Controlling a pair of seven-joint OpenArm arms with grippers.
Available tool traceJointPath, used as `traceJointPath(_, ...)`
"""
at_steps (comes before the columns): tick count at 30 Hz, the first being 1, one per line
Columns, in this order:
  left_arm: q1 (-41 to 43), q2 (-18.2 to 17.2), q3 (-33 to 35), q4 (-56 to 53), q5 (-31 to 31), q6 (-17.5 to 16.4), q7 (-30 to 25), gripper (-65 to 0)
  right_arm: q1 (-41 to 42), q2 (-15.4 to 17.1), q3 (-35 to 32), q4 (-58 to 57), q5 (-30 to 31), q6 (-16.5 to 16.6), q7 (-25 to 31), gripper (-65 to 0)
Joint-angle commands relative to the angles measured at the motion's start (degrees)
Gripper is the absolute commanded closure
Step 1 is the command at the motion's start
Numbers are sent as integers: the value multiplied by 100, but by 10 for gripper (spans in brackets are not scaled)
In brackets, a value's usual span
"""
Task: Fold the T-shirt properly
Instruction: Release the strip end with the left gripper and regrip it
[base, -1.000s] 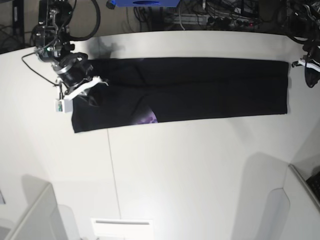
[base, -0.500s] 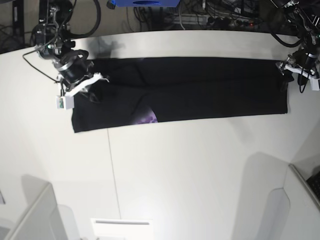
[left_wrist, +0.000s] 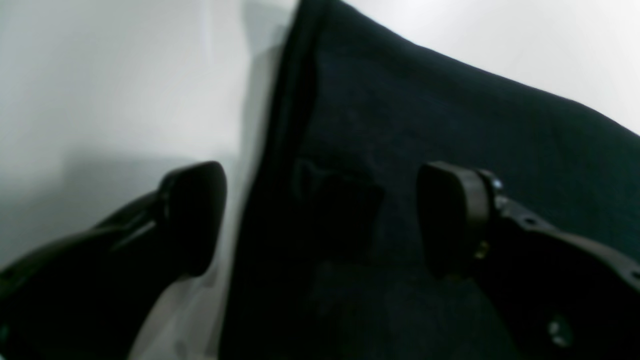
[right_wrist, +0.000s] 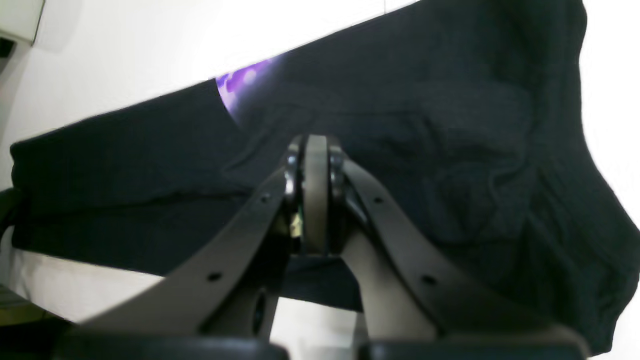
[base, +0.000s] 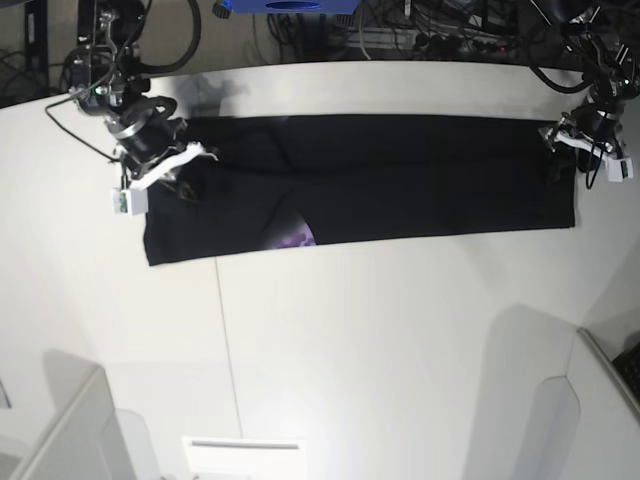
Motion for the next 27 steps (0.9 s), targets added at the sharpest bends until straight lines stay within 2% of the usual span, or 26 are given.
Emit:
traceJointPath(1, 39, -46, -8, 10, 104, 7, 212, -456, 19, 42, 11, 129, 41, 53, 128, 0)
traceJointPath(6, 30, -73, -8, 10, 104, 7, 212, -86, 10, 42, 11, 129, 41, 53, 128, 0)
traceJointPath(8, 30, -82, -34, 10, 104, -29, 212, 0, 2, 42, 11, 129, 41, 53, 128, 0)
traceJointPath(19, 30, -574, -70, 106, 104, -2, 186, 0, -69, 42, 11, 138, 41, 53, 128, 0)
traceJointPath(25, 382, -556, -52, 1100, 104, 7, 186, 0, -69, 42, 11, 138, 41, 53, 128, 0)
traceJointPath(27, 540, -451, -34, 1522, 104, 7, 186, 0, -69, 42, 11, 138, 41, 53, 128, 0)
